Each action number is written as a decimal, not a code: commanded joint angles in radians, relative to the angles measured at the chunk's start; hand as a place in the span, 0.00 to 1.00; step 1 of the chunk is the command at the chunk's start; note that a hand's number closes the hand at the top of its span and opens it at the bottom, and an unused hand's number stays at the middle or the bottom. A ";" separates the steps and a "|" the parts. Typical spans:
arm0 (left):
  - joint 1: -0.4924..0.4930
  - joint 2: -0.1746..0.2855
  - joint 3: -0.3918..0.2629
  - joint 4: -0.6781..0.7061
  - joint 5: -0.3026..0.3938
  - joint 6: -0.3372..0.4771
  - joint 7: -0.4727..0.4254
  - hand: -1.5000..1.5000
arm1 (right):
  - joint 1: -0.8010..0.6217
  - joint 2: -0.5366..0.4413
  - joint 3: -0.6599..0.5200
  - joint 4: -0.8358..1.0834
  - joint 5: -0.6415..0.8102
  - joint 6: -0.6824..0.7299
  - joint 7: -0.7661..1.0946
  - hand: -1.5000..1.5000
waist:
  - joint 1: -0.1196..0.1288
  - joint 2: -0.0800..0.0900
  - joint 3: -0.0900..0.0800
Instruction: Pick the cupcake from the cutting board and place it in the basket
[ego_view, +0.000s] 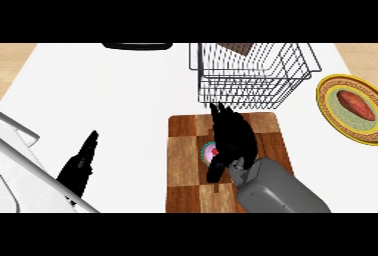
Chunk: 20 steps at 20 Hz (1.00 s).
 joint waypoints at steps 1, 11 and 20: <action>0.051 0.040 -0.022 0.003 -0.008 -0.032 0.067 0.50 | -0.003 0.037 -0.003 0.047 0.007 0.046 0.102 0.00 | 0.008 0.003 0.042; 0.066 0.029 -0.015 0.035 -0.008 -0.046 0.035 0.50 | 0.095 0.052 0.015 0.107 0.066 -0.012 0.010 0.00 | 0.003 0.004 0.042; 0.078 0.051 0.008 0.037 0.001 -0.077 0.021 0.50 | 0.092 0.079 -0.016 0.160 0.115 -0.027 -0.029 0.00 | 0.007 0.004 0.042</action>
